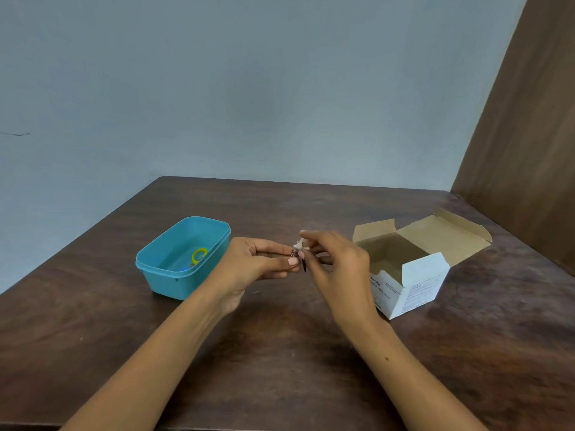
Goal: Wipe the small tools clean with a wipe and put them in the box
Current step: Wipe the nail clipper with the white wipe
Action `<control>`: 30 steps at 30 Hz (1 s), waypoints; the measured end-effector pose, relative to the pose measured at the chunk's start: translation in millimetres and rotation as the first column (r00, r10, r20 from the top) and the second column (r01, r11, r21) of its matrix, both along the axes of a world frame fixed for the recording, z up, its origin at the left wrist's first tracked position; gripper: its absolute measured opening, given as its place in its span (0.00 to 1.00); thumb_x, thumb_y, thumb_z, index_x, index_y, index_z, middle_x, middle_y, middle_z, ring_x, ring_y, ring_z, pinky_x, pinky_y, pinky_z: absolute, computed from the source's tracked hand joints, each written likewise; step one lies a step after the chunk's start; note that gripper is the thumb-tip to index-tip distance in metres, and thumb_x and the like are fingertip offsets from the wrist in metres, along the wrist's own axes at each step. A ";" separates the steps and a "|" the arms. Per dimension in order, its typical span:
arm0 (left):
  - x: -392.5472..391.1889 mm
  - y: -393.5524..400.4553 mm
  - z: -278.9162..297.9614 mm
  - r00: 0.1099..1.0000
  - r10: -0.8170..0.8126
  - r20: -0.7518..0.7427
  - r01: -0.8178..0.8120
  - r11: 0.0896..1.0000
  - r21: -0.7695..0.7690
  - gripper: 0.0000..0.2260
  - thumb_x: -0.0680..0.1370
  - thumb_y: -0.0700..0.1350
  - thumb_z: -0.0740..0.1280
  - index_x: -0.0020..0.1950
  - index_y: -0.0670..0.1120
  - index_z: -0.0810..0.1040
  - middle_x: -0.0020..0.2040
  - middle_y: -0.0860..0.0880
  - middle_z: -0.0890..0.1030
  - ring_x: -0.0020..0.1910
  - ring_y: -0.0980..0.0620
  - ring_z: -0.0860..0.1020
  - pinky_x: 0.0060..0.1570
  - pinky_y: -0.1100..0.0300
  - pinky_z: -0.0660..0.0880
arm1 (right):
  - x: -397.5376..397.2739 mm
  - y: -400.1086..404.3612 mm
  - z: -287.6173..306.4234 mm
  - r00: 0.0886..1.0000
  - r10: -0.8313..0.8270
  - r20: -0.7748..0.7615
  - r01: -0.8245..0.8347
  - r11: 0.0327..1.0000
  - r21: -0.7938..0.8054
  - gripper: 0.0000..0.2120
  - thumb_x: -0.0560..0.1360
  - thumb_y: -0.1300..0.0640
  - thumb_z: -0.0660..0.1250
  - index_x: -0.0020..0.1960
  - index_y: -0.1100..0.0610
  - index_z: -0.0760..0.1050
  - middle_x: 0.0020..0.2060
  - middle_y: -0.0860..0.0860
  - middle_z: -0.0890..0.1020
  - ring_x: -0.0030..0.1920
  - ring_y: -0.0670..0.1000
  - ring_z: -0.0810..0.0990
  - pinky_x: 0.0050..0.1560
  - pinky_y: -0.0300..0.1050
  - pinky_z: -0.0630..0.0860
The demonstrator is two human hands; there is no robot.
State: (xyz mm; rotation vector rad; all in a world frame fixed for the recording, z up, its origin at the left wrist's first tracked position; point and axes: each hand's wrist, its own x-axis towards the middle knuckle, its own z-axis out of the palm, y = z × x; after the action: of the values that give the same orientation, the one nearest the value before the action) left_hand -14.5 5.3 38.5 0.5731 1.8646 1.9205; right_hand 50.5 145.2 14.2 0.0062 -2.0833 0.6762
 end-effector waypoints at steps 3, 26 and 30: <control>0.5 -0.5 0.2 0.999 -0.023 0.032 0.023 1.000 0.007 0.10 0.69 0.33 0.73 0.51 0.37 0.83 0.45 0.42 0.86 0.44 0.50 0.85 0.36 0.68 0.78 | 0.9 0.6 -0.3 1.000 0.025 0.007 -0.025 0.999 0.020 0.08 0.68 0.66 0.74 0.46 0.57 0.83 0.41 0.51 0.83 0.41 0.39 0.77 0.45 0.22 0.70; -0.2 -1.8 3.3 0.996 -0.072 0.053 0.069 0.996 0.065 0.11 0.71 0.32 0.70 0.52 0.40 0.82 0.45 0.43 0.86 0.46 0.52 0.84 0.39 0.67 0.79 | 0.8 -2.2 -2.7 0.998 -0.055 -0.013 0.056 0.997 0.044 0.06 0.71 0.62 0.73 0.47 0.54 0.84 0.40 0.48 0.81 0.37 0.44 0.77 0.35 0.36 0.74; -2.3 -2.0 1.1 0.998 -0.039 0.058 0.035 0.998 0.057 0.11 0.71 0.31 0.70 0.52 0.40 0.82 0.44 0.43 0.86 0.42 0.54 0.84 0.40 0.66 0.80 | 1.4 -2.8 -3.9 0.995 0.056 0.087 -0.061 0.997 0.052 0.06 0.71 0.60 0.73 0.47 0.53 0.83 0.40 0.47 0.81 0.38 0.44 0.78 0.35 0.40 0.76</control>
State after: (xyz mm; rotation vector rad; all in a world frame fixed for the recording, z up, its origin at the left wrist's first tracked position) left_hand -16.8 3.2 39.5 0.5584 1.7572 1.9495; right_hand 51.9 142.4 10.2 0.0710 -2.1906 0.6648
